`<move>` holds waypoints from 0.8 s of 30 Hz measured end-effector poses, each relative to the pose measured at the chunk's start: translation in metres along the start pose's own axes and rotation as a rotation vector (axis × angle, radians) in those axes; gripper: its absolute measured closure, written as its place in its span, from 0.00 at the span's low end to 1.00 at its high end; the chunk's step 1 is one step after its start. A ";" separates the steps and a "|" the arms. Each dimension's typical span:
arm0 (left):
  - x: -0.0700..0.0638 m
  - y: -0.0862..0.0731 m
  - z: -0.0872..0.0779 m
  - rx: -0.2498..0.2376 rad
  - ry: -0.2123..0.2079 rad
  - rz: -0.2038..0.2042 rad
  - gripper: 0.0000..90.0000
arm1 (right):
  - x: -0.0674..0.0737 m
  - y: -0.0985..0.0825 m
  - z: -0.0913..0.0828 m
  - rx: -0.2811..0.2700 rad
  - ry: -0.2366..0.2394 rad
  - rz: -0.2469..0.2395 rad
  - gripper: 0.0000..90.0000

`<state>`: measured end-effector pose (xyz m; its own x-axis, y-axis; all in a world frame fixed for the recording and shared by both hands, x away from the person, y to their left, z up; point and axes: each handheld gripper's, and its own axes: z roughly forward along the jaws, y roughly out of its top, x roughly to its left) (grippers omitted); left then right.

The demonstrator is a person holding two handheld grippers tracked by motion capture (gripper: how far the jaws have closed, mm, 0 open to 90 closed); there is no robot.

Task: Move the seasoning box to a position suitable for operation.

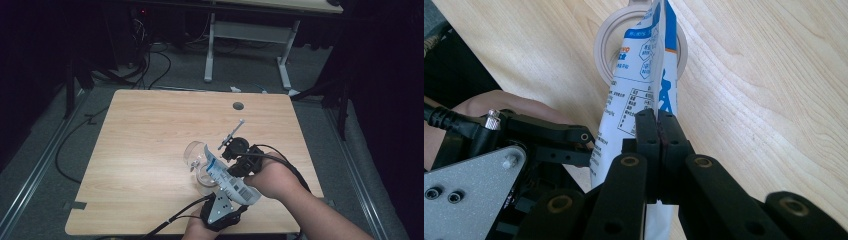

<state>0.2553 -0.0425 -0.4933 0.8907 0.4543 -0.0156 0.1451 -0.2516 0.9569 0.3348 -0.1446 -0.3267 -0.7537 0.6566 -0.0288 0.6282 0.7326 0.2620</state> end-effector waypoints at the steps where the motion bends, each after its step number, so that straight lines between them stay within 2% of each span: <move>1: 0.000 0.000 0.000 -0.001 0.001 0.001 0.67 | 0.000 0.000 0.000 0.003 -0.002 -0.001 1.00; 24: -0.001 0.001 0.000 -0.001 0.000 -0.002 0.67 | 0.000 0.001 0.001 0.000 0.001 -0.007 1.00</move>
<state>0.2543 -0.0429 -0.4921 0.8904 0.4549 -0.0178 0.1466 -0.2495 0.9572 0.3353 -0.1438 -0.3271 -0.7584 0.6511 -0.0297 0.6228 0.7374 0.2614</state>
